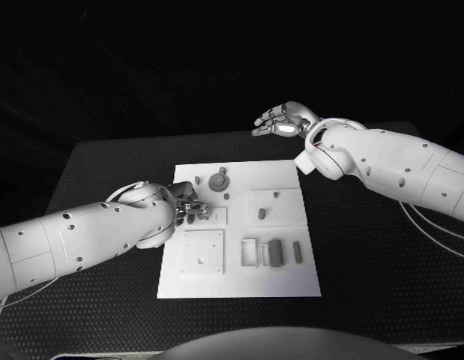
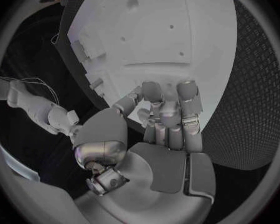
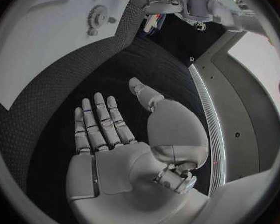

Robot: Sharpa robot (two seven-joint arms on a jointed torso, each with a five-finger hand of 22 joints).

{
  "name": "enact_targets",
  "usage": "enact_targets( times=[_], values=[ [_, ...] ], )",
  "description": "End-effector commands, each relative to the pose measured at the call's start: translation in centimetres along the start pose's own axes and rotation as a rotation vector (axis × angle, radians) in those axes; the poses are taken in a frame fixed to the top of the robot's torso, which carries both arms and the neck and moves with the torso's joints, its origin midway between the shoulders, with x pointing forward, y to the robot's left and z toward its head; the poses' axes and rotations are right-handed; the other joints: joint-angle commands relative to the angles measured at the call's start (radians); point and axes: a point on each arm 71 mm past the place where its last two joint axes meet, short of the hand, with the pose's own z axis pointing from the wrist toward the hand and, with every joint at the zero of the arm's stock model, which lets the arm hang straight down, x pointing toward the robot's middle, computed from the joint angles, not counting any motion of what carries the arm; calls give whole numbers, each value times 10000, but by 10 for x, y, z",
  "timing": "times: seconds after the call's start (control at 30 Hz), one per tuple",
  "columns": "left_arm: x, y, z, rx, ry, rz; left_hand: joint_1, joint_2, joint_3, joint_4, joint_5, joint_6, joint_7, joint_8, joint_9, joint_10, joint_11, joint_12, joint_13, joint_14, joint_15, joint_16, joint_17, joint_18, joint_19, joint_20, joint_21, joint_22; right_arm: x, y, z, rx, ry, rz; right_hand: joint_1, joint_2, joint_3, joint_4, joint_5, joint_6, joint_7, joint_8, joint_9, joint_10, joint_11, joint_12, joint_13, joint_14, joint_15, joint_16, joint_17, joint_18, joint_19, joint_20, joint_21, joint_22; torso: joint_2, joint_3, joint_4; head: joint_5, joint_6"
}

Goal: Assemble the parts on the task board

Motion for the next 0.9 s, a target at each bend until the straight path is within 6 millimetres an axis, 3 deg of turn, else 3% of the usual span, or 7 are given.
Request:
enact_targets(
  times=[0.03,0.9],
  values=[
    [9,3,1,-112,288,142,253,278,44,-10,15,566,-106,-40,-16,-89,2,55,-2,32,-94,50,-14,86,19,-71,-39,194,1,1,0,-113,107,3,-54,69,-67,11,-51,-23,416,57,-17,65,-22,-57,-19,54,14,-50,-10,-161,25,8,-43,18,1,0,1,-3,0],
    [11,0,2,5,497,819,295,229,47,-26,7,544,-98,-49,-11,-117,10,50,1,15,-87,46,-22,88,5,-73,-48,191,1,0,0,-91,120,8,-56,69,-68,13,-52,-24,415,62,-26,73,-23,-63,-35,56,14,-54,-10,-160,30,8,-59,34,4,-3,-1,-45,-11]
  ],
)
